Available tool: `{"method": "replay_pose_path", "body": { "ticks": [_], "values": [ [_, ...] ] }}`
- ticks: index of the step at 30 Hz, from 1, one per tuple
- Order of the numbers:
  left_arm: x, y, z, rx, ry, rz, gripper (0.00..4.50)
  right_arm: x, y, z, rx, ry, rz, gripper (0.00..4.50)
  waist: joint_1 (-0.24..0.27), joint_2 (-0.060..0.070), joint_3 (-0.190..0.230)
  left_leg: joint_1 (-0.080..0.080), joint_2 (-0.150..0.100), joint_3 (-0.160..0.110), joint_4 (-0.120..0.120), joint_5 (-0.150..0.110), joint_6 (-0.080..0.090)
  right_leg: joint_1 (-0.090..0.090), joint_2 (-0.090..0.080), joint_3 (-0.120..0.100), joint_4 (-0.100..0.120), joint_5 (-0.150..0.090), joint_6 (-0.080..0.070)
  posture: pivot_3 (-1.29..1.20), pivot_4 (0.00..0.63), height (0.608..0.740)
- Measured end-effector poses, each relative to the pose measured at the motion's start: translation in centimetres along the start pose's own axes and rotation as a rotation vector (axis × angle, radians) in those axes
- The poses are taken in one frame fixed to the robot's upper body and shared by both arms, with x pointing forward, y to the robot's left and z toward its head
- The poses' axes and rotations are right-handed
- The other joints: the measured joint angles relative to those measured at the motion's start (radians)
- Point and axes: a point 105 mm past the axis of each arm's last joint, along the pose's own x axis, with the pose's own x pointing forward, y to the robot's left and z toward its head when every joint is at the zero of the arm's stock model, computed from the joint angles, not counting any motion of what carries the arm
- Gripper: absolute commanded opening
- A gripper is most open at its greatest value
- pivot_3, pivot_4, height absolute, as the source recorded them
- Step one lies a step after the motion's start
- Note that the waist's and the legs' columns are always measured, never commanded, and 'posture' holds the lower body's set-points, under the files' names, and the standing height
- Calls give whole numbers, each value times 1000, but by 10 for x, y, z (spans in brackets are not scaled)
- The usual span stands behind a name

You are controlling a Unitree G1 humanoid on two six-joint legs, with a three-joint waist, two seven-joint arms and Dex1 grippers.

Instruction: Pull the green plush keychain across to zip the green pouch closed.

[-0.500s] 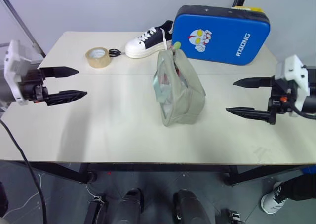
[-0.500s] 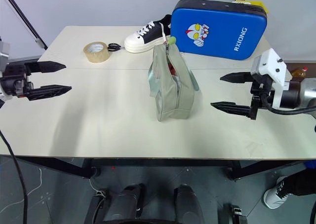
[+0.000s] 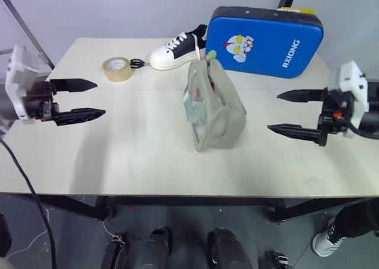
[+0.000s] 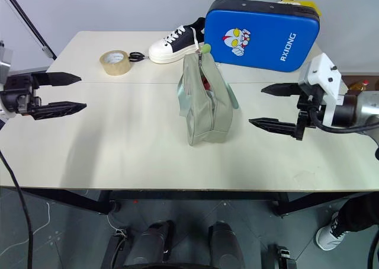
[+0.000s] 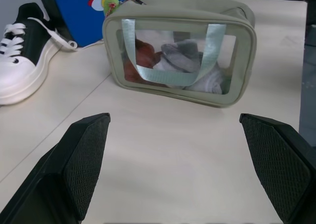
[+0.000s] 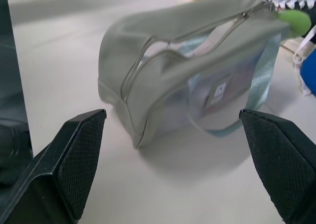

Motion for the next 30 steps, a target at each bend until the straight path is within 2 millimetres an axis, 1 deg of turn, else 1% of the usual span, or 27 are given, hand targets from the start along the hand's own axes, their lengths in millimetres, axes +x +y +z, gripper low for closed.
{"method": "replay_pose_path", "body": {
  "ticks": [1, 3, 4, 7, 8, 11, 13, 14, 15, 18, 20, 22, 24, 26, 27, 28, 30],
  "values": [
    [0, 0, 0, -2, -2, -1, 4479, 4, -3, 5, 23, -17, -5, 4500, -2, 0, 0, 0, 0, 0, 0, 0, 0, 0, 0, 0, 0, 0, 0, 0, 150, 695],
    [2, 0, 1, -2, -22, -10, 4479, 13, -9, 25, 48, -62, -19, 4500, -6, 1, 0, 0, 0, 0, 0, 0, 0, -1, 0, 1, 1, 0, 0, 0, 150, 695],
    [3, 0, 2, 1, -32, -13, 4479, 16, -11, 33, 55, -69, -24, 4500, -6, 1, 0, 0, 0, 0, 0, 0, 0, -1, 0, 0, 1, 0, 0, 0, 150, 695],
    [4, 6, 10, 3, -72, -9, 4479, 31, -18, 56, 105, -67, -37, 4500, -14, 1, 0, 0, 0, -1, 0, 0, 0, -2, 0, 0, 1, 0, 0, 0, 150, 695],
    [3, 8, 15, 6, -89, -8, 4479, 39, -19, 62, 130, -66, -29, 4500, -16, 1, 0, 0, 0, -1, 0, 0, 0, -2, 0, 0, 1, 0, 0, 0, 150, 695],
    [6, 13, 33, 7, -184, -29, 4479, 71, -23, 82, 221, -47, 4, 4500, -25, 1, 0, -1, -1, 0, 0, 0, 0, -3, 0, 0, 3, 0, 0, 0, 150, 695],
    [10, 14, 42, 5, -231, -51, 4479, 91, -30, 90, 287, 1, -17, 4500, -30, 1, 0, -2, -1, 1, 0, 0, 0, -6, 0, 1, 6, 0, 0, 0, 150, 695],
    [11, 13, 44, 3, -247, -65, 4479, 101, -34, 91, 337, 42, -30, 4500, -31, 0, 0, -2, -1, 0, -1, 0, 0, -7, 0, 1, 7, 0, 0, 0, 150, 695],
    [12, 13, 45, 0, -254, -72, 4479, 107, -35, 90, 365, 70, -37, 4500, -31, 0, 0, -2, -1, 0, -1, 0, 0, -7, 0, 1, 7, 0, 0, 0, 150, 695],
    [13, 14, 42, -20, -263, -83, 4479, 133, -36, 80, 494, 197, -53, 4500, -34, 0, 0, -5, -2, 1, -1, 1, -1, -13, 1, 2, 11, 0, 0, 0, 150, 695],
    [13, 13, 42, -23, -264, -94, 4479, 150, -30, 77, 524, 250, -46, 4500, -40, 0, 0, -7, -2, 1, -1, 1, -1, -15, 1, 3, 13, 0, 0, 0, 150, 695],
    [14, 13, 41, -25, -266, -99, 4479, 163, -26, 76, 537, 280, -46, 4500, -44, 0, 0, -7, -2, 1, 0, 2, -2, -16, 2, 3, 14, 0, 0, 0, 150, 695],
    [15, 11, 38, -28, -259, -102, 4479, 184, -21, 76, 556, 321, -58, 4500, -51, 0, 0, -7, -2, 2, 0, 2, -2, -18, 2, 4, 16, 0, 0, 0, 150, 695],
    [18, 8, 34, -35, -254, -112, 4479, 195, -20, 73, 555, 343, -77, 4500, -50, 0, 0, -7, -1, 2, 0, 2, -2, -18, 4, 5, 17, 0, 0, 0, 150, 695],
    [18, 7, 30, -39, -244, -113, 4500, 197, -22, 70, 559, 356, -92, 3981, -50, 0, 0, -7, -1, 2, 0, 2, -2, -18, 4, 5, 17, 0, 0, 0, 150, 695],
    [19, 6, 26, -44, -232, -113, 4500, 198, -24, 65, 563, 371, -111, 3668, -50, 0, 0, -7, -1, 2, 0, 2, -2, -18, 4, 5, 17, 0, 0, 0, 150, 695],
    [19, 3, 16, -62, -205, -108, 4500, 199, -28, 56, 568, 399, -137, 2710, -49, 0, 0, -8, -1, 2, 0, 2, -2, -19, 4, 5, 17, 0, 0, 0, 150, 695]
  ]
}}
